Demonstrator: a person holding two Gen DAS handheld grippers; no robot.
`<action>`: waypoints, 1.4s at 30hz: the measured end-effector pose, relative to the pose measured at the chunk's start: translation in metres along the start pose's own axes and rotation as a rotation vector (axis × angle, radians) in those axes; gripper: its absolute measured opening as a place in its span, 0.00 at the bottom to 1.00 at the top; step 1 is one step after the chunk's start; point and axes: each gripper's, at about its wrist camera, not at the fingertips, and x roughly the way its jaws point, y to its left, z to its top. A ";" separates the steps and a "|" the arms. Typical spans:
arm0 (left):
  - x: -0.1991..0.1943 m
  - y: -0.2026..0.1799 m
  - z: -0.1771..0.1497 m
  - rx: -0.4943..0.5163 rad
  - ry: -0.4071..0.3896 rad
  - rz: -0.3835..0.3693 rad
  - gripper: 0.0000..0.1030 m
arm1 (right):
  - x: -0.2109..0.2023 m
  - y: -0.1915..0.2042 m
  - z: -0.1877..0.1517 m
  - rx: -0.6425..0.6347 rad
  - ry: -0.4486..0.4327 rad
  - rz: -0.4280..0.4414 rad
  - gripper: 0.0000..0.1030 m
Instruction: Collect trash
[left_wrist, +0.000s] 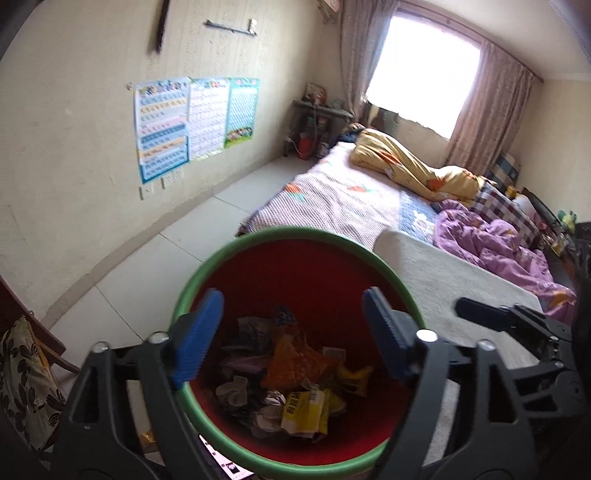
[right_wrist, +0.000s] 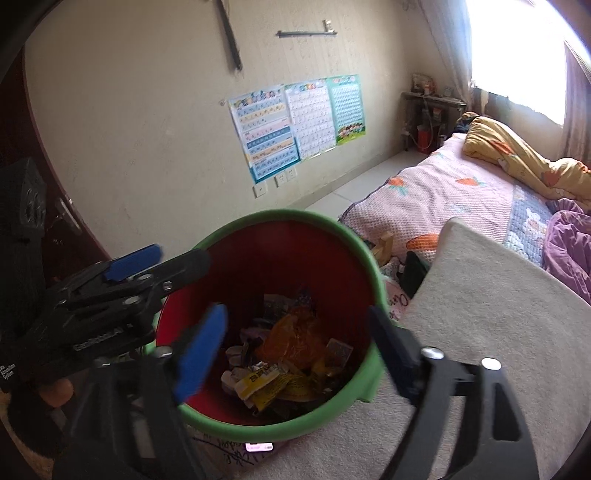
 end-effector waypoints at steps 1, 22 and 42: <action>-0.005 -0.002 0.000 0.002 -0.023 0.012 0.87 | -0.004 -0.001 0.000 0.004 -0.010 -0.004 0.83; -0.131 -0.111 -0.029 0.042 -0.293 0.296 0.95 | -0.171 -0.047 -0.064 0.019 -0.372 -0.165 0.93; -0.154 -0.208 -0.053 0.091 -0.312 0.204 0.95 | -0.240 -0.108 -0.113 0.107 -0.392 -0.260 0.93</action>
